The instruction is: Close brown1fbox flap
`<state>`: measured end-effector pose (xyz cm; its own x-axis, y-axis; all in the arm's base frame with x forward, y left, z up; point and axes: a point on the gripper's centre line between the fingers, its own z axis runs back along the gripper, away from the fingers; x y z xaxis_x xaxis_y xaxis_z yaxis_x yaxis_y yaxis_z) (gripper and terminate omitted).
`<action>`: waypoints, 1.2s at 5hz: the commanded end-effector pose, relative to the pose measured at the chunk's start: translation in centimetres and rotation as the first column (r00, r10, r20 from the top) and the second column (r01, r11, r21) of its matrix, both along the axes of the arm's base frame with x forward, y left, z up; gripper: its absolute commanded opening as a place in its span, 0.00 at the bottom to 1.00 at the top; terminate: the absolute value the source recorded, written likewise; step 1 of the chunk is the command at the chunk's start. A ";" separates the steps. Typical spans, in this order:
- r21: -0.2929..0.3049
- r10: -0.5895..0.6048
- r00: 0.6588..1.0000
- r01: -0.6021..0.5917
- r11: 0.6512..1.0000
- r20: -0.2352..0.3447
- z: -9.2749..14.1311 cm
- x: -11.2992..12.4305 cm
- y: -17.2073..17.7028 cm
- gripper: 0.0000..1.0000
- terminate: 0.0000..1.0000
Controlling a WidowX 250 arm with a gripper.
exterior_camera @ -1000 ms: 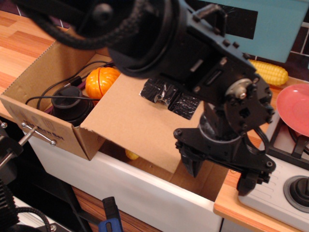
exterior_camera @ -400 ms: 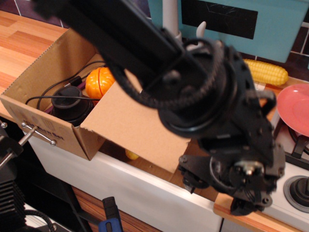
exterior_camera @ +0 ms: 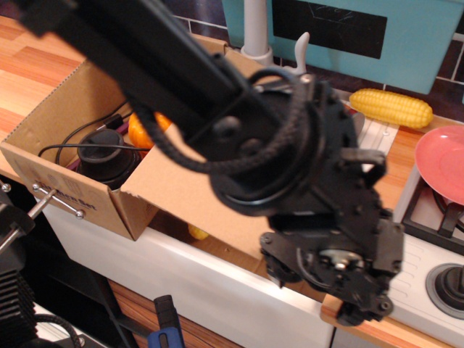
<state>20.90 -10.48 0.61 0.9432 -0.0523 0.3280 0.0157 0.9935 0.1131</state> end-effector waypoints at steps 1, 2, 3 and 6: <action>-0.036 -0.023 1.000 0.022 0.999 -0.016 1.1 0.7 2.6 1.00 0.00; -0.035 -0.020 0.999 0.019 0.999 -0.030 1.7 1.0 2.7 1.00 0.00; 0.033 -0.038 0.997 0.040 0.999 -0.070 3.4 1.2 2.9 1.00 0.00; 0.249 -0.039 0.989 0.074 0.966 -0.142 9.1 1.4 4.5 1.00 0.00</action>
